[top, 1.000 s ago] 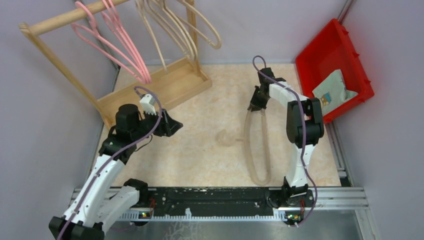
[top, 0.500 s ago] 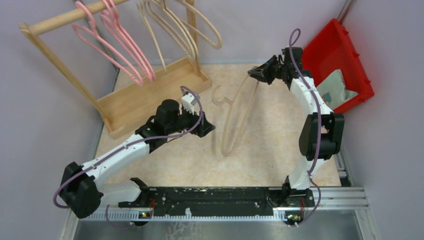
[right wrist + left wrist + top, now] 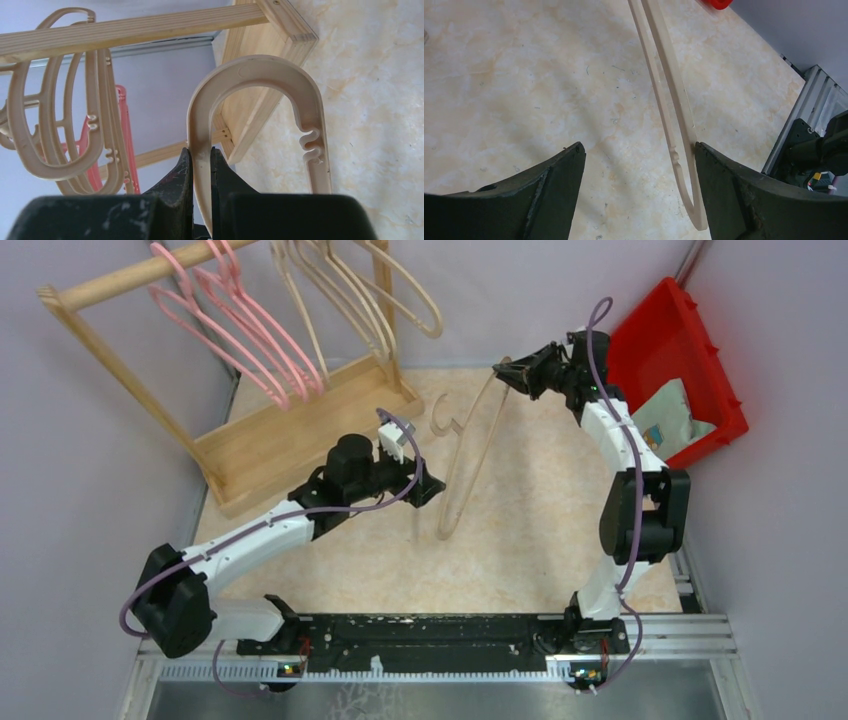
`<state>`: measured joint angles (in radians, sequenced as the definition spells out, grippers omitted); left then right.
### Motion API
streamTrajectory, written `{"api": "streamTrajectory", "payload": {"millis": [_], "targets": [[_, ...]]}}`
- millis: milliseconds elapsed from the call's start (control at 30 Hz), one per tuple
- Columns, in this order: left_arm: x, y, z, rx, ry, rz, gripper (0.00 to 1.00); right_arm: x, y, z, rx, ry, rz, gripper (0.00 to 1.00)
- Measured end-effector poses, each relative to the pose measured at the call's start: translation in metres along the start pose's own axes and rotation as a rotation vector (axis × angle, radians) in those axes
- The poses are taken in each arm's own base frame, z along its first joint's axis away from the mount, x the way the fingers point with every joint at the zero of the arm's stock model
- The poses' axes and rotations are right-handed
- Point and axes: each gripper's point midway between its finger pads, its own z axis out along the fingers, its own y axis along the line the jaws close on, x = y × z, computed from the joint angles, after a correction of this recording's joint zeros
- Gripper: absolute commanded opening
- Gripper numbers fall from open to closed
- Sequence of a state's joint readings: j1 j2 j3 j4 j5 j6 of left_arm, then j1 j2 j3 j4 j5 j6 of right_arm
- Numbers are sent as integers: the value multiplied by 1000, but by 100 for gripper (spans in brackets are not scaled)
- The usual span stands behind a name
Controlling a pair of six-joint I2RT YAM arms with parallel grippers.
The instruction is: Organize the hangers
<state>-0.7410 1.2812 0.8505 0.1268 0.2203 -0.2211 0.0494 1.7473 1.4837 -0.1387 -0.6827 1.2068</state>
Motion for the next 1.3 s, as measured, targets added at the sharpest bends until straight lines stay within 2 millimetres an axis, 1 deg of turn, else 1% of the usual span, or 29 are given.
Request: {"api": "streamTrajectory", "payload": {"millis": [100,200,300,467,567,667,767,867,967,1033,1067,1200,1233,1300], "targets": [[-7,-4,0,14,-14,10,86,-2,5,0,-17,-7,1,0],[-12,-7,-3,24,-24,18,86,-2,4,1,-14,-12,4,0],[-17,-11,-11,29,-33,29,86,-3,3,1,-10,-16,6,0],[-34,-19,-29,38,-74,46,86,-4,4,1,-10,-20,16,0],[-38,-21,-33,42,-89,48,87,-5,9,1,-26,-24,27,0],[-34,-20,-28,45,-76,45,87,-6,13,1,-39,-27,32,0],[-22,-17,-18,51,-36,36,87,-4,18,2,-56,-25,38,0],[-8,-14,-9,56,6,27,86,-1,29,4,-96,-14,54,0],[-2,-14,-5,62,27,22,84,3,40,5,-151,-2,87,0],[0,-14,-5,67,31,21,78,4,46,5,-174,7,109,0],[0,-14,-4,68,31,21,71,4,49,4,-188,10,116,0],[-1,-14,-4,69,28,19,39,5,61,2,-232,21,123,0],[-1,-15,-4,68,29,17,32,5,62,1,-240,22,123,0],[0,-14,-4,65,32,15,21,7,62,0,-255,22,130,0]]}}
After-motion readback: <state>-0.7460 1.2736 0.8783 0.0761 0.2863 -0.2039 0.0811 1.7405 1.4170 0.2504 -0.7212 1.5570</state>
